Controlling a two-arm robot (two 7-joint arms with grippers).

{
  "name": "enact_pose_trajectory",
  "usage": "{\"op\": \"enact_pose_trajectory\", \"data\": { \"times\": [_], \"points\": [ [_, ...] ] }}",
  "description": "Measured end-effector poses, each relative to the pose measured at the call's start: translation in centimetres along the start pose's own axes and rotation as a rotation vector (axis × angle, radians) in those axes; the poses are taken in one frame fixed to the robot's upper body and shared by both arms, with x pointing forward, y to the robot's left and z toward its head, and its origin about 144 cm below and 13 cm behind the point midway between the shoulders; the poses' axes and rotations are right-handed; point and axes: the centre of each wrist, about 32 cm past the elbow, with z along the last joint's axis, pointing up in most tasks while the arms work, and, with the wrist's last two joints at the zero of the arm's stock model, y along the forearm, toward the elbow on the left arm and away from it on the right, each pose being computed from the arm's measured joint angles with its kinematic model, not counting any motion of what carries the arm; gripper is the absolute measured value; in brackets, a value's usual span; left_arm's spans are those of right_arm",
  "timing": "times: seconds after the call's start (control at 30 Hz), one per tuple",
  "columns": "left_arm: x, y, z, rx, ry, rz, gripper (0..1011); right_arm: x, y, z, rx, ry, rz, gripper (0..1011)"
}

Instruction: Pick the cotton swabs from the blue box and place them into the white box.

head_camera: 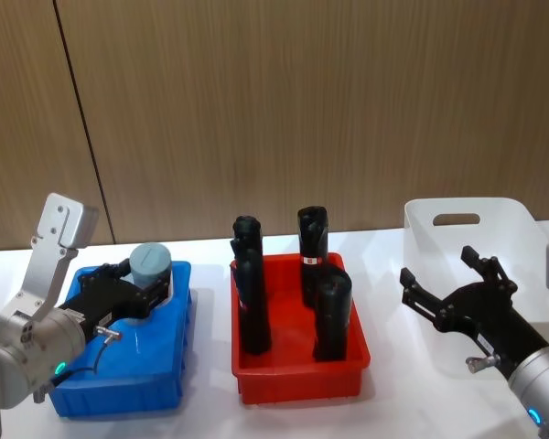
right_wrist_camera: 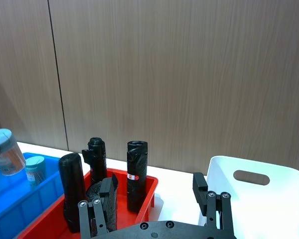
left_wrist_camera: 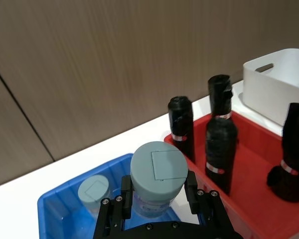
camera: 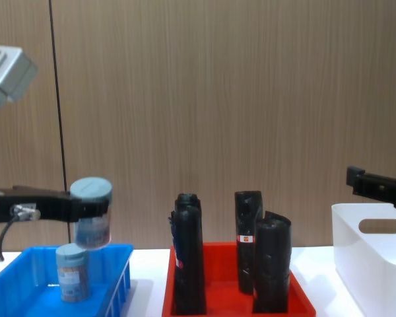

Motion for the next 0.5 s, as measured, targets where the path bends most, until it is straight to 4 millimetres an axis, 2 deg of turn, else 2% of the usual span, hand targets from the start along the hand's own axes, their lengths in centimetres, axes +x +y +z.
{"op": "enact_pose_trajectory", "data": {
  "times": [0.5],
  "points": [
    [0.2,1.1,1.8,-0.083,-0.030,-0.156,639,0.0,0.0,0.0,0.000,0.000,0.000,1002]
  ]
}}
